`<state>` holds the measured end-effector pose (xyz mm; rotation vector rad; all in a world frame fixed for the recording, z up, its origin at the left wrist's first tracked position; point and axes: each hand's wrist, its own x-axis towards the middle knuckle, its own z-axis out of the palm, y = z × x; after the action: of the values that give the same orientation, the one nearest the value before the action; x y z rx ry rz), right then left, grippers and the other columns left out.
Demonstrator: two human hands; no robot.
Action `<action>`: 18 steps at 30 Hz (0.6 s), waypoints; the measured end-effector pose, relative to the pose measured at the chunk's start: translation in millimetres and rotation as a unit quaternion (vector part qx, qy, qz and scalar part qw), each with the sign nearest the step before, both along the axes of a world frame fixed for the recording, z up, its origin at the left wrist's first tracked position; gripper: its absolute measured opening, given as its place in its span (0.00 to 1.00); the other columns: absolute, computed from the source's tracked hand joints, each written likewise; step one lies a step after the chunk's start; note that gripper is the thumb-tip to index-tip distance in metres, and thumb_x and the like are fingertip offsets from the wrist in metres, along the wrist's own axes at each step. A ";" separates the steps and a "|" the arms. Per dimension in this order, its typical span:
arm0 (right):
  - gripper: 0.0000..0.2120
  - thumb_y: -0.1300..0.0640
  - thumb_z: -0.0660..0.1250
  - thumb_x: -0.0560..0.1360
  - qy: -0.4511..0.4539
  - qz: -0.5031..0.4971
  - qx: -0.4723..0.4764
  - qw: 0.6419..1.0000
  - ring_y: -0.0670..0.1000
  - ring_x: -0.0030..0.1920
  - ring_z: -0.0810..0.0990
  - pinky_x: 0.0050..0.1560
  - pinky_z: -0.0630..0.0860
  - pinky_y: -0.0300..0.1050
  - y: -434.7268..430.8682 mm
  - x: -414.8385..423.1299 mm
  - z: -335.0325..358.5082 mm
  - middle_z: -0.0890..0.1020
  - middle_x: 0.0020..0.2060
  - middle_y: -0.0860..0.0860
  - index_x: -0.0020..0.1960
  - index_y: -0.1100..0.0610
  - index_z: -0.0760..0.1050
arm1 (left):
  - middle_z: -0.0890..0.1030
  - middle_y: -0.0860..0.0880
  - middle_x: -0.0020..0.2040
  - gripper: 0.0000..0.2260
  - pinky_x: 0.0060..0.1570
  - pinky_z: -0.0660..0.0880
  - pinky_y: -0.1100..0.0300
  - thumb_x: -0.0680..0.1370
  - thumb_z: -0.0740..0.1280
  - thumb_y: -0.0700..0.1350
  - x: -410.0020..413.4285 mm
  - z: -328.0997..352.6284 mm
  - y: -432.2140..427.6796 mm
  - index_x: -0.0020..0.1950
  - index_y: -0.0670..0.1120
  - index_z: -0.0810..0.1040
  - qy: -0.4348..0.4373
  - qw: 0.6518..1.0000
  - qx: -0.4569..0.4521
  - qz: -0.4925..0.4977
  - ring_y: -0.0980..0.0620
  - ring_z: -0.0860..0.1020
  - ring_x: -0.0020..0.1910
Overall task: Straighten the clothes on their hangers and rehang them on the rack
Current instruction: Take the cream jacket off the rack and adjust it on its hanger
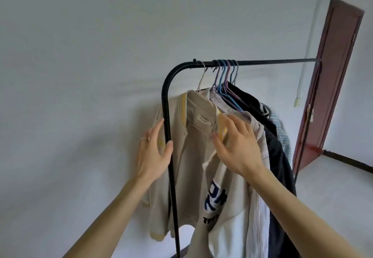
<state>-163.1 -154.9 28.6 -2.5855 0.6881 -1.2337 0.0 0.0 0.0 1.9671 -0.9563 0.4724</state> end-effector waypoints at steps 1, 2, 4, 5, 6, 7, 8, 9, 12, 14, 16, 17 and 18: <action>0.25 0.46 0.63 0.77 -0.014 -0.008 -0.008 1.000 0.60 0.68 0.68 0.66 0.65 0.53 -6.6 11.4 6.3 0.72 0.68 0.52 0.72 0.51 0.65 | 0.67 0.50 0.69 0.30 0.58 0.71 0.54 0.80 0.63 0.53 10.7 7.4 -9.8 0.77 0.62 0.52 0.008 1.000 -0.025 -0.013 0.50 0.69 0.66; 0.27 0.46 0.63 0.77 -0.011 -0.021 0.003 1.000 0.60 0.68 0.68 0.66 0.65 0.54 -9.5 19.1 13.1 0.71 0.68 0.53 0.73 0.53 0.63 | 0.67 0.49 0.69 0.31 0.59 0.72 0.52 0.80 0.62 0.55 17.8 12.9 -18.1 0.77 0.62 0.49 0.028 0.998 -0.042 -0.028 0.50 0.70 0.66; 0.28 0.45 0.61 0.77 0.019 -0.044 0.038 0.998 0.60 0.68 0.69 0.66 0.66 0.55 -19.1 34.5 24.8 0.71 0.69 0.54 0.74 0.54 0.61 | 0.70 0.49 0.69 0.28 0.59 0.74 0.48 0.80 0.59 0.59 33.2 22.6 -42.1 0.76 0.62 0.48 0.075 0.993 -0.078 -0.051 0.49 0.74 0.63; 0.27 0.43 0.59 0.78 0.033 -0.048 0.064 0.996 0.60 0.65 0.72 0.62 0.69 0.56 -23.9 41.8 26.1 0.73 0.67 0.55 0.72 0.53 0.61 | 0.74 0.50 0.65 0.25 0.57 0.75 0.48 0.80 0.55 0.62 40.2 22.7 -53.6 0.75 0.60 0.54 0.111 0.986 -0.102 -0.068 0.51 0.77 0.59; 0.23 0.42 0.57 0.78 0.050 -0.055 0.091 0.993 0.61 0.61 0.75 0.55 0.71 0.56 -26.9 48.5 26.8 0.76 0.64 0.55 0.68 0.51 0.63 | 0.78 0.52 0.58 0.24 0.53 0.76 0.50 0.79 0.51 0.65 44.7 21.8 -63.8 0.70 0.56 0.62 0.147 0.978 -0.127 -0.082 0.56 0.79 0.52; 0.18 0.40 0.54 0.79 0.068 -0.065 0.101 0.990 0.63 0.56 0.78 0.49 0.72 0.55 -29.4 52.3 24.2 0.79 0.59 0.55 0.62 0.50 0.65 | 0.79 0.55 0.49 0.25 0.48 0.75 0.52 0.77 0.49 0.67 46.9 18.1 -71.2 0.62 0.51 0.69 0.166 0.971 -0.149 -0.084 0.60 0.79 0.43; 0.17 0.38 0.51 0.79 0.079 -0.077 0.102 0.989 0.64 0.52 0.80 0.45 0.71 0.54 -31.9 56.9 22.6 0.81 0.55 0.55 0.56 0.51 0.65 | 0.78 0.56 0.44 0.25 0.44 0.74 0.54 0.76 0.47 0.67 49.1 14.4 -77.4 0.55 0.49 0.70 0.167 0.969 -0.168 -0.073 0.61 0.77 0.39; 0.18 0.38 0.48 0.80 0.082 -0.093 0.083 0.989 0.64 0.49 0.80 0.42 0.70 0.53 -34.3 59.4 19.4 0.82 0.51 0.54 0.51 0.51 0.64 | 0.77 0.55 0.43 0.25 0.42 0.74 0.55 0.76 0.47 0.66 47.9 10.7 -81.9 0.52 0.47 0.71 0.149 0.970 -0.186 -0.051 0.60 0.76 0.38; 0.19 0.38 0.43 0.81 0.063 -0.105 0.065 0.990 0.63 0.44 0.81 0.40 0.74 0.53 -41.4 63.2 11.3 0.82 0.43 0.52 0.46 0.51 0.62 | 0.78 0.46 0.36 0.25 0.32 0.73 0.55 0.76 0.48 0.64 46.8 5.1 -90.3 0.47 0.44 0.69 0.104 0.970 -0.222 -0.005 0.49 0.77 0.33; 0.19 0.38 0.42 0.81 0.065 -0.095 0.079 0.990 0.63 0.41 0.80 0.39 0.74 0.54 -46.9 63.6 13.7 0.79 0.36 0.51 0.44 0.50 0.61 | 0.75 0.46 0.32 0.22 0.26 0.67 0.61 0.76 0.48 0.62 45.2 8.2 -93.2 0.45 0.45 0.67 0.091 0.970 -0.226 0.013 0.50 0.74 0.28; 0.20 0.38 0.42 0.81 0.054 -0.094 0.084 0.991 0.63 0.39 0.79 0.37 0.72 0.53 -52.3 62.9 18.7 0.77 0.33 0.51 0.43 0.51 0.62 | 0.74 0.46 0.31 0.22 0.25 0.64 0.60 0.76 0.48 0.63 42.5 11.0 -94.2 0.45 0.45 0.67 0.078 0.970 -0.230 0.014 0.49 0.73 0.27; 0.20 0.39 0.43 0.82 0.040 -0.099 0.080 0.991 0.62 0.39 0.79 0.37 0.72 0.52 -53.2 62.7 21.7 0.77 0.33 0.51 0.43 0.52 0.62 | 0.74 0.47 0.31 0.22 0.26 0.65 0.59 0.77 0.48 0.62 43.2 10.6 -94.5 0.46 0.44 0.68 0.079 0.970 -0.231 0.015 0.48 0.74 0.28; 0.19 0.40 0.44 0.82 0.027 -0.104 0.076 0.991 0.62 0.39 0.79 0.37 0.71 0.52 -52.8 61.6 26.1 0.77 0.34 0.51 0.43 0.52 0.63 | 0.74 0.49 0.33 0.22 0.28 0.67 0.57 0.78 0.49 0.61 44.9 10.0 -95.5 0.47 0.43 0.69 0.085 0.970 -0.227 0.018 0.47 0.74 0.30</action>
<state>-101.5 -207.7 54.7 -2.4800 1.0441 -1.1201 44.9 -95.5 10.0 1.5806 -0.6371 0.4865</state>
